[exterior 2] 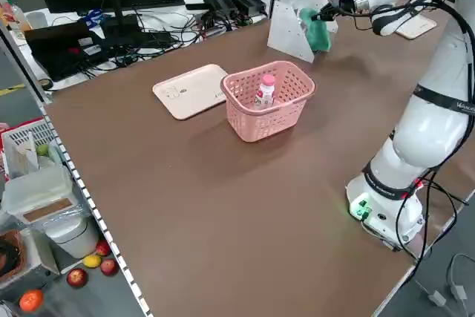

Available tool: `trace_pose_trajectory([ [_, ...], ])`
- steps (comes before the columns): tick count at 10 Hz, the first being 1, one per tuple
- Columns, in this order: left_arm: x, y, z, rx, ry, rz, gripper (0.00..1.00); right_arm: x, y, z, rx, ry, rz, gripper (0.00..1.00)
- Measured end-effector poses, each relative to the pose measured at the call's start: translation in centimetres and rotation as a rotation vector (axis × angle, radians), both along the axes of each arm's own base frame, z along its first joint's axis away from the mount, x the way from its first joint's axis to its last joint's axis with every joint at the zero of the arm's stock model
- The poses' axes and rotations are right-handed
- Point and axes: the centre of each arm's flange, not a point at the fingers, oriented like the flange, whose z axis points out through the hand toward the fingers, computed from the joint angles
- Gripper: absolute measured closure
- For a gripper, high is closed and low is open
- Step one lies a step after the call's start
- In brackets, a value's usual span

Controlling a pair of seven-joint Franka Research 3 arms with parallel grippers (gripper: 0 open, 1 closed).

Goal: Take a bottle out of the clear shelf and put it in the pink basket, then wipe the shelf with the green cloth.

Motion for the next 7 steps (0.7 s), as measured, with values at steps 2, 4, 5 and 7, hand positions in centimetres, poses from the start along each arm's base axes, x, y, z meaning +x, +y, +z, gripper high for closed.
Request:
trace_pose_trajectory([
  [2,0.0,0.0,0.0,0.000,0.000,0.000,0.00,2.2,-4.6,0.5,-0.062,-0.034,-0.003,0.97],
  [4,0.0,0.0,0.0,0.000,0.000,0.000,0.00,3.5,-8.6,1.8,-0.100,-0.050,-0.019,0.97],
  [5,0.0,0.0,0.0,0.000,0.000,0.000,0.00,4.0,-10.5,2.6,-0.114,-0.057,-0.031,0.97],
  [7,0.0,0.0,0.0,0.000,0.000,-0.001,0.00,4.0,-13.3,4.4,-0.123,-0.055,-0.057,0.97],
])
